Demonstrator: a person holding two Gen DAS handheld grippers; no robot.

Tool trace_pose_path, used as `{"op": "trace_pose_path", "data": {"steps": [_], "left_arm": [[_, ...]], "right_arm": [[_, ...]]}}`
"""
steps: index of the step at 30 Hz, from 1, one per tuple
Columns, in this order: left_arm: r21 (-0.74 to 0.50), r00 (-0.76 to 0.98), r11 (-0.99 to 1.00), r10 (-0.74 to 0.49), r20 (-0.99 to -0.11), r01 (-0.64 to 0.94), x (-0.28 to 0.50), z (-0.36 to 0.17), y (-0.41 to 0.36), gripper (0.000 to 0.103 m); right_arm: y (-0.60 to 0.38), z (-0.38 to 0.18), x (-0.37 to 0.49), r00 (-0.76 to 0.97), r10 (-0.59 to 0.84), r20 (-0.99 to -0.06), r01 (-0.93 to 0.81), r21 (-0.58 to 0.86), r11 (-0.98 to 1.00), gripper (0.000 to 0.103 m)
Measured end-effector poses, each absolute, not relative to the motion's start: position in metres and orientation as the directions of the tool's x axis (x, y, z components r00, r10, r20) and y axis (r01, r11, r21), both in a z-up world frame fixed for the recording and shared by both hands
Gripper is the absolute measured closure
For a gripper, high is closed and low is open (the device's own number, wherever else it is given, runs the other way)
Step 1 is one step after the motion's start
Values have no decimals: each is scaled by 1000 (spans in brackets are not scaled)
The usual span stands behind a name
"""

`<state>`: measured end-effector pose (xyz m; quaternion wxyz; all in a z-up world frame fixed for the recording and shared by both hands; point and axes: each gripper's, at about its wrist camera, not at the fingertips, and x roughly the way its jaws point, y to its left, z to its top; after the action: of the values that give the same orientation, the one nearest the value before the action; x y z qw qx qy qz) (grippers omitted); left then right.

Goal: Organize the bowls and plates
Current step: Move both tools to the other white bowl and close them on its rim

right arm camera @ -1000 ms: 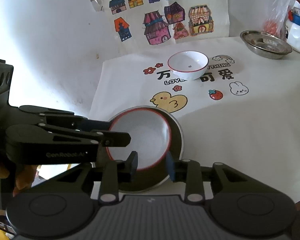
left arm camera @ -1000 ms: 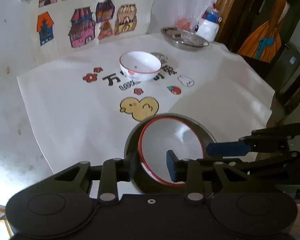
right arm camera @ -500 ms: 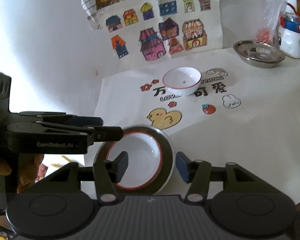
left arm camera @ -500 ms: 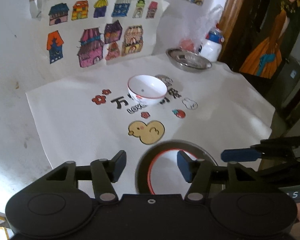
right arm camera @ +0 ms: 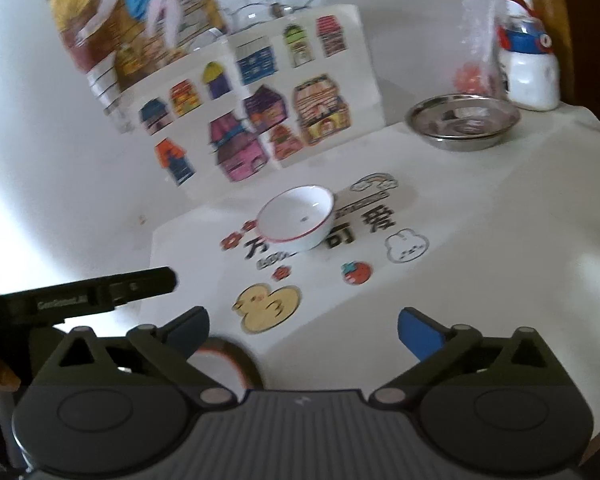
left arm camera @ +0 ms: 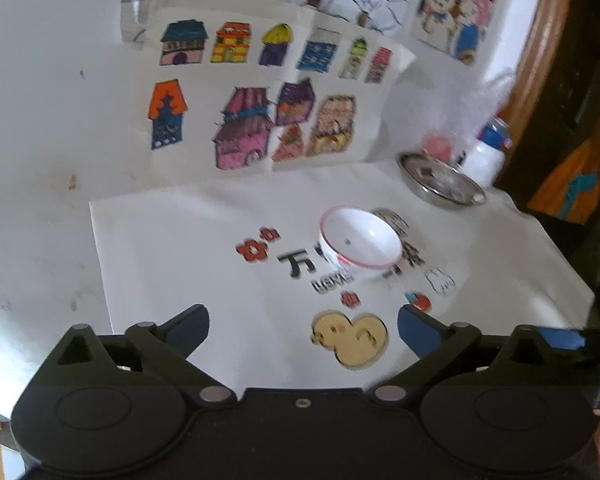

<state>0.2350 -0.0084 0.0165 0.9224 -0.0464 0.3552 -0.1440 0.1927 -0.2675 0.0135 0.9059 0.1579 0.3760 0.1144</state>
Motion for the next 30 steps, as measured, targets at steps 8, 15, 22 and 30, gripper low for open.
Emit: {"op": "trace_pose_path", "data": {"steps": [8, 15, 22, 30], "left_arm": [[-161, 730, 966, -259, -632, 203, 266, 9, -17, 1], [-167, 726, 968, -250, -640, 186, 297, -3, -23, 1], [-184, 717, 965, -263, -646, 188, 326, -15, -31, 1], [-196, 703, 962, -273, -657, 191, 349, -30, -39, 1]], "right_arm": [[-282, 2, 226, 734, 288, -615, -18, 407, 913, 0], [-284, -9, 261, 766, 244, -594, 29, 411, 911, 0], [-263, -22, 284, 788, 121, -604, 26, 229, 973, 0], [-258, -36, 303, 778, 97, -621, 23, 182, 983, 0]]}}
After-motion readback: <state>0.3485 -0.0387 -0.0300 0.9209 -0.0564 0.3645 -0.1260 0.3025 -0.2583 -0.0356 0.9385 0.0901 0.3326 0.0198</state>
